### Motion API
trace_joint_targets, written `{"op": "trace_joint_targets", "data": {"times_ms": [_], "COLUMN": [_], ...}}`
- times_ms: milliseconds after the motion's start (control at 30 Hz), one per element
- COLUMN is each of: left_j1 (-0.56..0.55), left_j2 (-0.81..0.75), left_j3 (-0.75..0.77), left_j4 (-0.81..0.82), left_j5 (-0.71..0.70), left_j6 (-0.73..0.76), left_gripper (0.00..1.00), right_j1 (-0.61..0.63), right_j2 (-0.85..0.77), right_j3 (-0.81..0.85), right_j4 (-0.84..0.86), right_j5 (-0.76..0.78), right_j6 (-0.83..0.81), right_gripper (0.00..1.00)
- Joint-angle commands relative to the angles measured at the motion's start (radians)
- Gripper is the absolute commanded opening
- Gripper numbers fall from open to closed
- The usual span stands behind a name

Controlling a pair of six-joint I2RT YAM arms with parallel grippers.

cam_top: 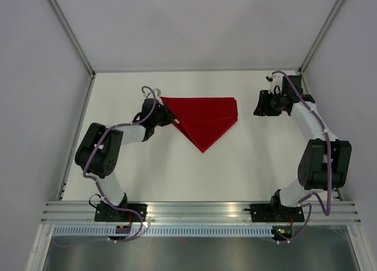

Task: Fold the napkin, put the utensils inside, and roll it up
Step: Fold the napkin

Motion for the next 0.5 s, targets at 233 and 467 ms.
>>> {"op": "trace_joint_targets", "data": {"times_ms": [233, 467], "left_j1": [0.018, 0.063], "left_j2": [-0.065, -0.114], "left_j3": [0.039, 0.039], "left_j4": [0.007, -0.057], "left_j5": [-0.023, -0.132], "left_j6": [-0.022, -0.042], "left_gripper": [0.54, 0.59], "right_j1": [0.003, 0.003], "right_j2": [-0.004, -0.012], "right_j3": [-0.004, -0.005], "right_j4": [0.000, -0.001], "right_j5": [-0.018, -0.024], "right_j6": [-0.014, -0.014], "right_gripper": [0.48, 0.48]}}
